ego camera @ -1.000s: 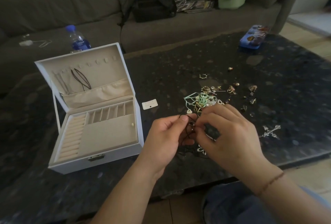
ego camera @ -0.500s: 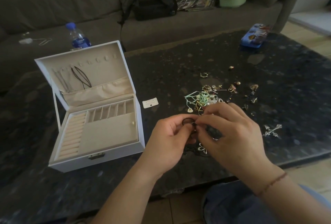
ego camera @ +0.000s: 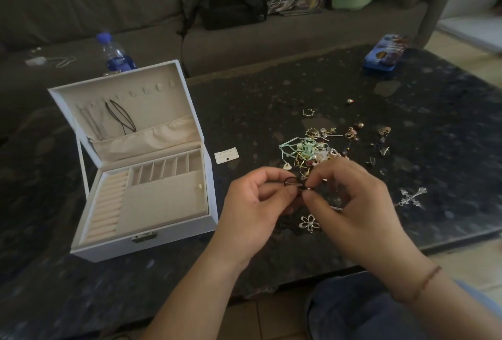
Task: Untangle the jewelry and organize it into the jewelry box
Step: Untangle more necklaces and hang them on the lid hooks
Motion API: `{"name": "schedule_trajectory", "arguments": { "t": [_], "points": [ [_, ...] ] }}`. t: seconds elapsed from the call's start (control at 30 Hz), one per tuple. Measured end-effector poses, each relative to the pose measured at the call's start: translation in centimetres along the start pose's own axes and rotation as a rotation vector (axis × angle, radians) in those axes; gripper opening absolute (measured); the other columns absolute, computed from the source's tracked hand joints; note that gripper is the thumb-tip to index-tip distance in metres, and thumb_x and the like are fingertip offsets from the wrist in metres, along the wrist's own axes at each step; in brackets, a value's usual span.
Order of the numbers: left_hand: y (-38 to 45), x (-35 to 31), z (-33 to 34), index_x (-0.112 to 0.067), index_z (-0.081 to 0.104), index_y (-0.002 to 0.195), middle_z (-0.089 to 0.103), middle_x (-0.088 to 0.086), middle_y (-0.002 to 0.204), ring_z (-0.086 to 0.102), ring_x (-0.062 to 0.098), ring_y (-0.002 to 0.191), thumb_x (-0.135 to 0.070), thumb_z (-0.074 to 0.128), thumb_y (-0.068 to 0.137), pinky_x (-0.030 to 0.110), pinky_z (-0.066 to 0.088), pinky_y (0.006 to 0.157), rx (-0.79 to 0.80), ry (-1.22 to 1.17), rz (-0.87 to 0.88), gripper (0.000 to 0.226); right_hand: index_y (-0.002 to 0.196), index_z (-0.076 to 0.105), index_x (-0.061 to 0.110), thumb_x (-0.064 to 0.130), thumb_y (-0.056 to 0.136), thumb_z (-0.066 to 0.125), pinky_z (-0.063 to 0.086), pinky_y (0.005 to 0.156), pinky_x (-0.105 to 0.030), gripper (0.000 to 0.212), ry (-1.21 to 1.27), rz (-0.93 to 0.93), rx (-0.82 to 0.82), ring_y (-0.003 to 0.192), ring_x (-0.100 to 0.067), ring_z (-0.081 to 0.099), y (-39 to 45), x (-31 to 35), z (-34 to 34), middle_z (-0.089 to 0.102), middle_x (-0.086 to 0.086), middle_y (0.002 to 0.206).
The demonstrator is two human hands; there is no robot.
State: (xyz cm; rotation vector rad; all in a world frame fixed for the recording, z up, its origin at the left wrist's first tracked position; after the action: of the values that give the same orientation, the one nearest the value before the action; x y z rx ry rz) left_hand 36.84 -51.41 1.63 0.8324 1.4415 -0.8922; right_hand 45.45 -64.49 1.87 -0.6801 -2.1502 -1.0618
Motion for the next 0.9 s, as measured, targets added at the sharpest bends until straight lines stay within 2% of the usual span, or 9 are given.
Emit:
{"name": "schedule_trajectory", "arguments": {
  "t": [0.17, 0.33, 0.43, 0.53, 0.63, 0.77, 0.9],
  "points": [
    [0.13, 0.04, -0.15, -0.014, 0.069, 0.103, 0.078, 0.003, 0.087, 0.075, 0.016, 0.084, -0.003, 0.069, 0.088, 0.021, 0.055, 0.073, -0.022, -0.047, -0.023, 0.019, 0.080, 0.065, 0.030, 0.012, 0.077, 0.079, 0.037, 0.058, -0.011, 0.023, 0.109, 0.174, 0.033, 0.063, -0.011, 0.053, -0.17, -0.68, -0.35, 0.063, 0.008, 0.075],
    [0.21, 0.10, -0.14, -0.014, 0.069, 0.102, 0.077, 0.005, 0.087, 0.075, 0.019, 0.086, 0.001, 0.074, 0.083, 0.027, 0.057, 0.080, -0.037, -0.077, -0.018, 0.025, 0.080, 0.069, 0.028, 0.014, 0.079, 0.076, 0.040, 0.055, -0.011, 0.016, 0.177, 0.278, 0.074, 0.057, -0.006, 0.055, -0.24, -0.61, -0.54, 0.066, 0.002, 0.072],
    [0.24, 0.14, -0.11, -0.014, 0.069, 0.102, 0.077, 0.006, 0.087, 0.074, 0.018, 0.084, 0.002, 0.074, 0.082, 0.025, 0.057, 0.078, -0.040, -0.086, -0.014, 0.026, 0.078, 0.071, 0.026, 0.011, 0.082, 0.075, 0.043, 0.054, -0.013, 0.016, 0.265, 0.313, 0.103, 0.055, -0.003, 0.055, -0.14, -0.45, -0.68, 0.068, -0.003, 0.074],
    [0.24, 0.15, -0.07, -0.015, 0.069, 0.102, 0.076, 0.005, 0.086, 0.074, 0.017, 0.082, 0.002, 0.073, 0.082, 0.024, 0.056, 0.077, -0.040, -0.078, -0.010, 0.026, 0.077, 0.072, 0.025, 0.010, 0.083, 0.074, 0.050, 0.059, -0.022, 0.016, 0.330, 0.343, 0.106, 0.060, -0.014, 0.059, -0.02, -0.44, -0.64, 0.069, -0.005, 0.074],
    [0.19, 0.20, 0.09, -0.017, 0.069, 0.103, 0.075, 0.005, 0.087, 0.072, 0.016, 0.083, 0.000, 0.073, 0.084, 0.026, 0.057, 0.080, -0.025, -0.050, 0.000, 0.026, 0.078, 0.072, 0.026, 0.011, 0.083, 0.074, 0.047, 0.061, -0.014, 0.016, 0.316, 0.341, 0.100, 0.063, -0.006, 0.059, -0.01, -0.55, -0.55, 0.070, -0.001, 0.074],
    [0.26, 0.34, 0.10, -0.017, 0.069, 0.105, 0.075, 0.001, 0.088, 0.072, 0.014, 0.087, 0.001, 0.071, 0.085, 0.028, 0.057, 0.082, -0.004, -0.032, -0.001, 0.027, 0.081, 0.071, 0.025, 0.010, 0.085, 0.073, 0.054, 0.067, -0.021, 0.015, 0.341, 0.341, 0.097, 0.071, -0.012, 0.067, -0.08, -0.58, -0.36, 0.073, 0.003, 0.077],
    [0.29, 0.60, 0.02, -0.016, 0.068, 0.107, 0.075, 0.005, 0.090, 0.071, 0.016, 0.088, 0.003, 0.069, 0.086, 0.033, 0.058, 0.086, 0.008, -0.007, -0.011, 0.028, 0.081, 0.070, 0.026, 0.009, 0.087, 0.070, 0.053, 0.070, -0.021, 0.017, 0.356, 0.348, 0.098, 0.076, -0.011, 0.070, -0.11, -0.82, -0.28, 0.075, 0.004, 0.079]
  ]
}}
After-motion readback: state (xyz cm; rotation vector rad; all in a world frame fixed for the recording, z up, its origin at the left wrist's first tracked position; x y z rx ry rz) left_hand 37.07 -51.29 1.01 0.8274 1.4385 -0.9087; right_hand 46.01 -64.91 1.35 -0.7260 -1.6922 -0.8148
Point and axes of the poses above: each hand's wrist, its own y-axis towards the middle knuckle, its own z-axis out of the palm, x = y × z, the point moved 2 cm from there along y, towards the middle knuckle
